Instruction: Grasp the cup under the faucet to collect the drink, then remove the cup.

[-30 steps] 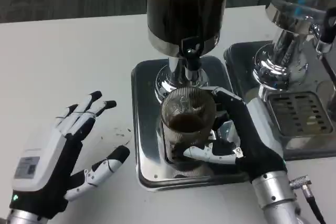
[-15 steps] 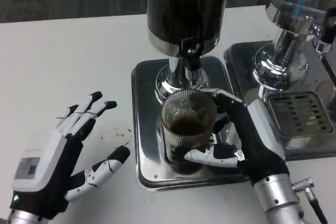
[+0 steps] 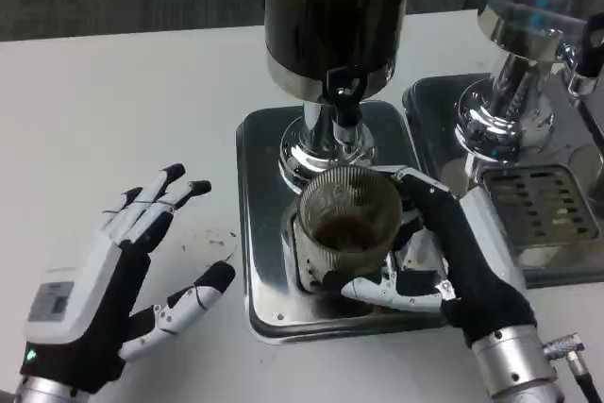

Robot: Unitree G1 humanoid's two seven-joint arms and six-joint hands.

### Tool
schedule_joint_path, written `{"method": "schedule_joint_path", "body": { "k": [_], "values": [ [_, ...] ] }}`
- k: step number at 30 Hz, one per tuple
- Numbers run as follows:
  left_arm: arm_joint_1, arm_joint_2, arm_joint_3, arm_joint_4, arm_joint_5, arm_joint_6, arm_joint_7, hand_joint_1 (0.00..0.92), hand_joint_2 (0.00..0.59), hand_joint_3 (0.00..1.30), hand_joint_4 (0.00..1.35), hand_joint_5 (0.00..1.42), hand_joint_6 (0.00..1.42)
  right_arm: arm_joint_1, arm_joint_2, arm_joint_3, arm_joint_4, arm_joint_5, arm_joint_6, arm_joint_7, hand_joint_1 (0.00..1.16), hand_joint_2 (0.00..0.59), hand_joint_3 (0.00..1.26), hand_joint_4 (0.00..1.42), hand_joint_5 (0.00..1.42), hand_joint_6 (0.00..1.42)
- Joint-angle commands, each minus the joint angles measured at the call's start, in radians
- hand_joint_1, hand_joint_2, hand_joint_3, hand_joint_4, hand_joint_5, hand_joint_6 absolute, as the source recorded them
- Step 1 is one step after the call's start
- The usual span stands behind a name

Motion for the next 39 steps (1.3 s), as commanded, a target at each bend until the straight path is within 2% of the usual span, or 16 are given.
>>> {"method": "schedule_joint_path", "body": {
  "k": [1,6,8,13,18,32,39],
  "values": [
    [-0.012,0.009,-0.013,0.008,0.003,-0.004,-0.040,0.000,0.190,0.16,0.02,0.17,0.08,0.031,-0.003,-0.019,-0.076,0.016,-0.008,0.000,0.99,0.152,0.56,0.62,0.64,0.80],
    [-0.025,0.012,-0.025,0.023,0.003,0.000,-0.084,0.000,0.150,0.05,0.00,0.10,0.02,0.047,-0.006,-0.030,-0.114,0.016,0.004,0.013,0.98,0.152,0.56,0.62,0.64,0.81],
    [-0.030,0.030,-0.030,0.009,0.016,0.019,-0.124,0.000,0.139,0.00,0.00,0.07,0.00,0.056,-0.006,-0.031,-0.135,0.014,0.011,0.019,0.98,0.152,0.56,0.62,0.64,0.81],
    [-0.011,0.057,-0.024,-0.026,0.035,0.041,-0.163,0.000,0.132,0.00,0.00,0.00,0.00,0.082,-0.009,-0.028,-0.179,0.022,0.027,0.046,0.98,0.151,0.56,0.62,0.64,0.81],
    [0.030,0.078,-0.029,-0.055,0.050,0.057,-0.174,0.000,0.131,0.00,0.00,0.00,0.00,0.123,-0.015,-0.034,-0.232,0.042,0.043,0.084,0.98,0.151,0.57,0.63,0.65,0.82],
    [0.073,0.106,-0.056,-0.107,0.121,0.111,-0.200,0.000,0.111,0.00,0.00,0.00,0.00,0.147,-0.019,-0.037,-0.279,0.101,0.045,0.161,0.97,0.142,0.57,0.63,0.66,0.83],
    [0.103,0.117,-0.057,-0.126,0.128,0.122,-0.205,0.000,0.107,0.00,0.00,0.00,0.00,0.171,-0.023,-0.034,-0.338,0.135,0.054,0.207,0.97,0.141,0.58,0.64,0.66,0.83]
  ]
}}
